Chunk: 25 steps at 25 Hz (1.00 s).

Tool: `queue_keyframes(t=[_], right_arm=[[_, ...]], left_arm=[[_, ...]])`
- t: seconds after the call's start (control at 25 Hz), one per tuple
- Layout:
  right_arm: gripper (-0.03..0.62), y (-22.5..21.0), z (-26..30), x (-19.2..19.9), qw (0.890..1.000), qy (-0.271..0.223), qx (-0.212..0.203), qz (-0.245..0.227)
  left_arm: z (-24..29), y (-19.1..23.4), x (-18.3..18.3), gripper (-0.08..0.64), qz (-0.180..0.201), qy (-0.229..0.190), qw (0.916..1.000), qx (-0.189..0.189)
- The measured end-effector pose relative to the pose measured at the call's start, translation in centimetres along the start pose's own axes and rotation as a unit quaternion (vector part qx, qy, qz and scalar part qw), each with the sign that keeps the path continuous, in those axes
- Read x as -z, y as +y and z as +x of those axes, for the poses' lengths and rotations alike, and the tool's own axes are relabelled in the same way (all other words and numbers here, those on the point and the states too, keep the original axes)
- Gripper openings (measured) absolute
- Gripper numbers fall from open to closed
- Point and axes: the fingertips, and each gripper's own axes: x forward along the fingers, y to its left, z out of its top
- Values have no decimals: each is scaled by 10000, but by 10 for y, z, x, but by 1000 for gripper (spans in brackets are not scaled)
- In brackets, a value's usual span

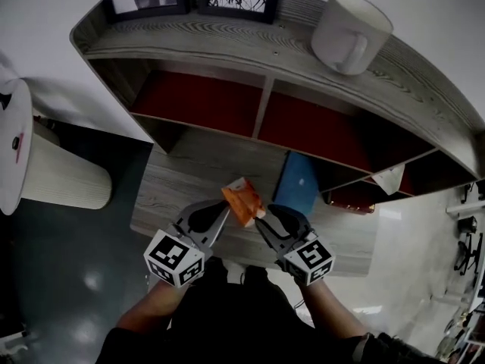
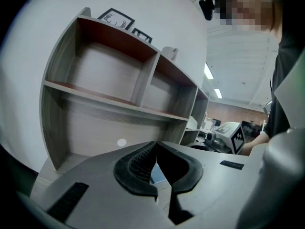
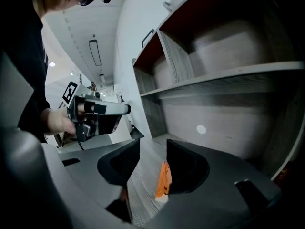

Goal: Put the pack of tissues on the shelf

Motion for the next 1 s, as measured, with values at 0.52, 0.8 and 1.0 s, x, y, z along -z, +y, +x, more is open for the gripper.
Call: queue_keyframes(t=[0.52, 0.8, 1.0], right_arm=[[244, -20, 56, 101, 9937, 995, 268, 430], [250, -34, 77, 138, 9875, 1331, 554, 634], [250, -40, 91, 158, 9819, 1527, 671, 901]], left_arm=[[-6, 8, 43, 18, -203, 333, 9991, 139], [-12, 13, 60, 18, -257, 475, 9984, 192], [-15, 18, 65, 18, -279, 514, 9981, 200]])
